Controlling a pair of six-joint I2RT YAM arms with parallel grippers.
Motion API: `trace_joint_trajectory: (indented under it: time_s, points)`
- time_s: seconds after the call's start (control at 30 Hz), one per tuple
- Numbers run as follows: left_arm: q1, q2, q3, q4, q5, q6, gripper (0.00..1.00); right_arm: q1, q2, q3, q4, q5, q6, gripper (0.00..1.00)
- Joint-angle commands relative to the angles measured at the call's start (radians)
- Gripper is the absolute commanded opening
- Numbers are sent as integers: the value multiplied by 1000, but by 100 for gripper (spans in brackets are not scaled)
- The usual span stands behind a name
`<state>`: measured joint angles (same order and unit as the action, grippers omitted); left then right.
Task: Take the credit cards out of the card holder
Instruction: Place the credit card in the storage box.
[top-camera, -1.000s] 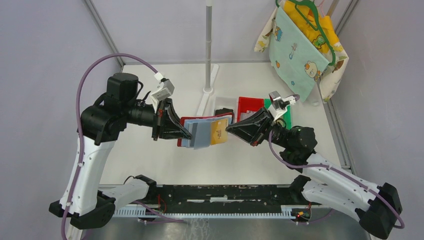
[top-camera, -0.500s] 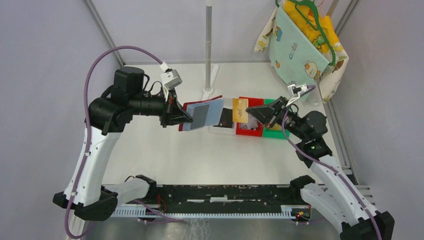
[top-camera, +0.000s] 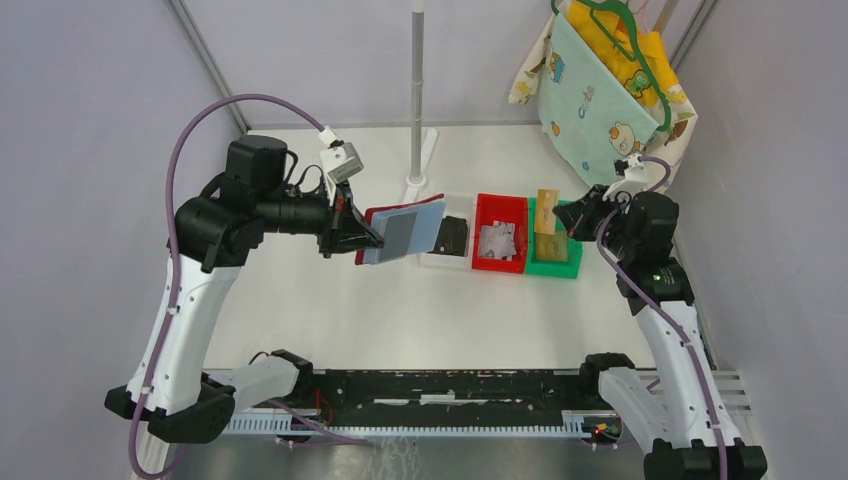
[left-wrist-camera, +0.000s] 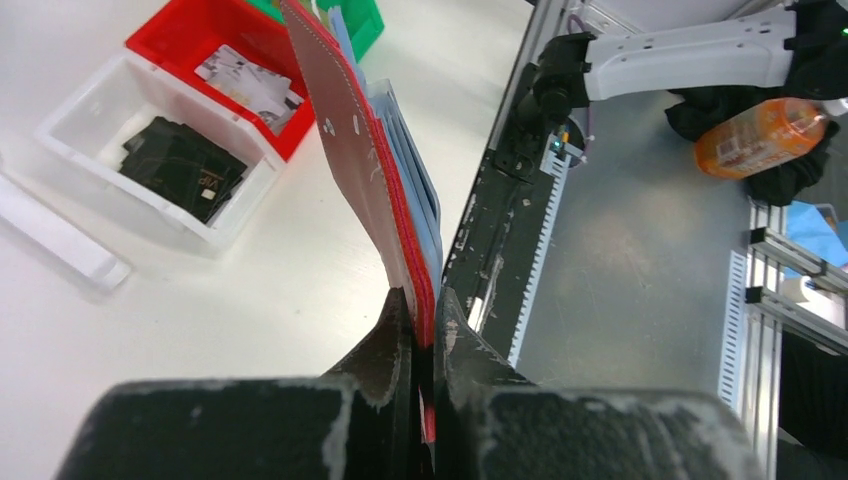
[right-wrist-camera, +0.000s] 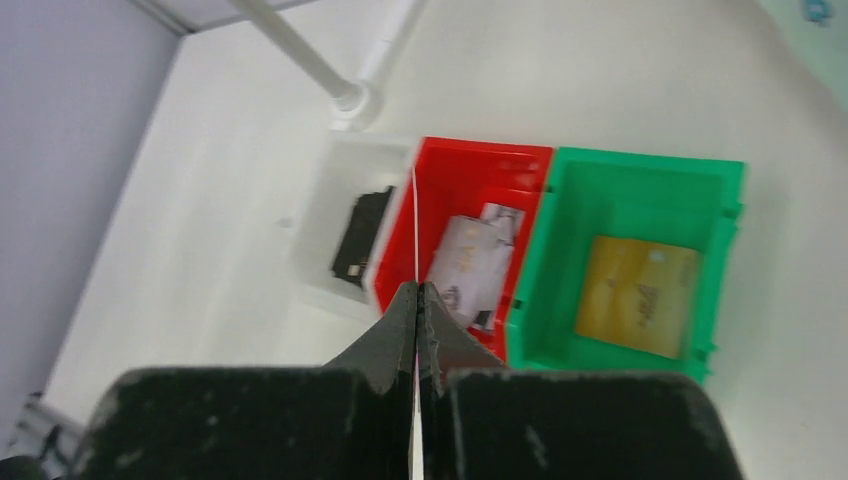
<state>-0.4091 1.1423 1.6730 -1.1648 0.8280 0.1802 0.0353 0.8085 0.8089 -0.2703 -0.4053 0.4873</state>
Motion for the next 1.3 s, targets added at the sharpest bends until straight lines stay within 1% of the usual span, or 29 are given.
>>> trace_joint_trajectory:
  time_s: [0.0, 0.23, 0.37, 0.5, 0.57, 0.7, 0.8, 0.97, 1.0, 1.13, 1.23, 1.27]
  points:
    - [4, -18, 41, -2, 127, 45, 2, -10, 29, 71, -165, 274, -178, 0]
    - [5, -17, 38, -9, 270, 31, 2, -15, 105, 20, -121, 374, -201, 0]
    - [5, -36, 39, -3, 328, 22, 2, -14, 146, -61, -59, 361, -199, 0]
    - [5, -50, 31, 32, 407, -37, 2, -14, 198, -134, 12, 342, -188, 0]
    - [5, -57, 22, 58, 445, -77, 2, -14, 226, -151, 37, 308, -173, 0]
    - [4, -83, -16, 151, 498, -172, 2, -14, 245, -174, 95, 268, -134, 0]
    - [4, -96, -38, 215, 531, -257, 2, -15, 273, -172, 102, 256, -129, 0]
    - [5, -104, -44, 253, 549, -294, 2, -14, 291, -166, 86, 307, -148, 0]
    - [5, -106, -46, 254, 549, -295, 2, -14, 286, -160, 82, 318, -151, 2]
    - [5, -108, -62, 255, 548, -291, 2, -13, 271, -121, 74, 318, -165, 24]
    - [5, -108, -71, 255, 540, -286, 2, -12, 272, -73, 49, 319, -169, 35]
    - [4, -108, -71, 255, 537, -283, 2, -11, 270, -60, 42, 320, -172, 40]
